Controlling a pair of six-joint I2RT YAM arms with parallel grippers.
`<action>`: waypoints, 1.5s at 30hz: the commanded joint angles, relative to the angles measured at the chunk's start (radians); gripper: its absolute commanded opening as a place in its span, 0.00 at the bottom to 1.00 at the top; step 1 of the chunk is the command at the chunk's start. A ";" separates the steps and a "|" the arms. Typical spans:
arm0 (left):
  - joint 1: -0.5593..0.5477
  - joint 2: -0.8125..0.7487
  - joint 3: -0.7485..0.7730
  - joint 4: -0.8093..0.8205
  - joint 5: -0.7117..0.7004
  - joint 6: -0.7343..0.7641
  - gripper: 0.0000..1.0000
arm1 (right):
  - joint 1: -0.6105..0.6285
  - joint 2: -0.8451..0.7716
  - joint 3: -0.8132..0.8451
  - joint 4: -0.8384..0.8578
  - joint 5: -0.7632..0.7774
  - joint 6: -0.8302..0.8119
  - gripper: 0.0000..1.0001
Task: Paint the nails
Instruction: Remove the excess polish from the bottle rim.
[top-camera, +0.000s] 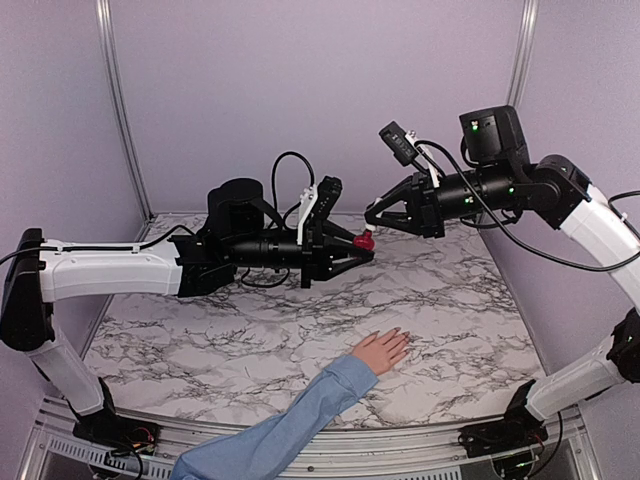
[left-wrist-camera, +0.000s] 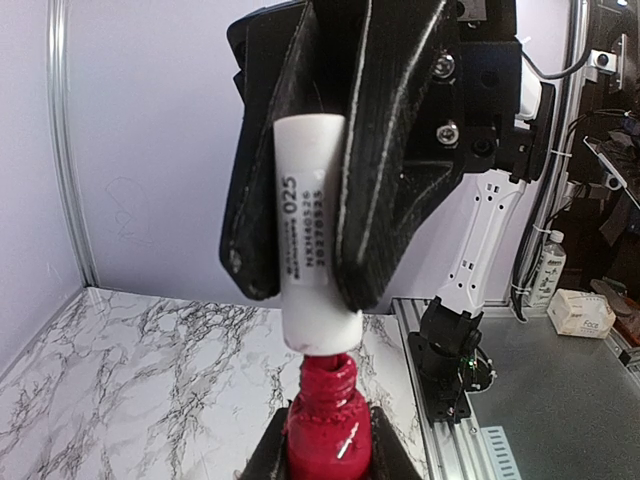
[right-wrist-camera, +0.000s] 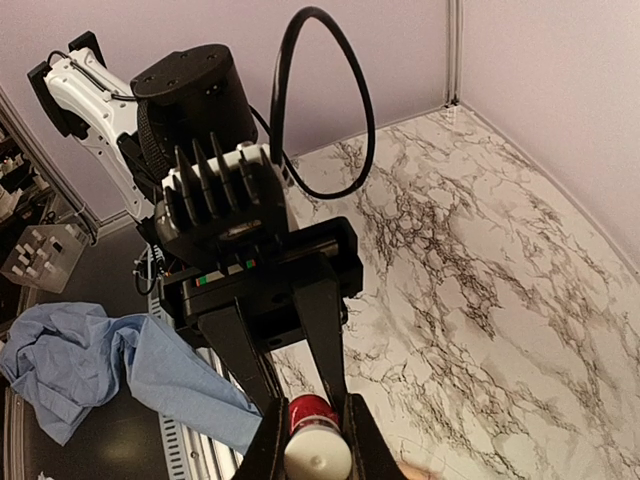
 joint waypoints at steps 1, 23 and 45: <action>-0.005 -0.018 0.017 0.005 0.006 -0.001 0.00 | 0.008 -0.009 0.001 -0.020 -0.032 -0.009 0.00; -0.005 -0.022 0.018 0.006 0.008 0.000 0.00 | 0.013 0.011 0.037 -0.021 -0.098 -0.011 0.00; 0.005 -0.057 -0.019 0.006 -0.009 0.008 0.00 | -0.027 -0.035 0.067 0.032 -0.010 0.050 0.00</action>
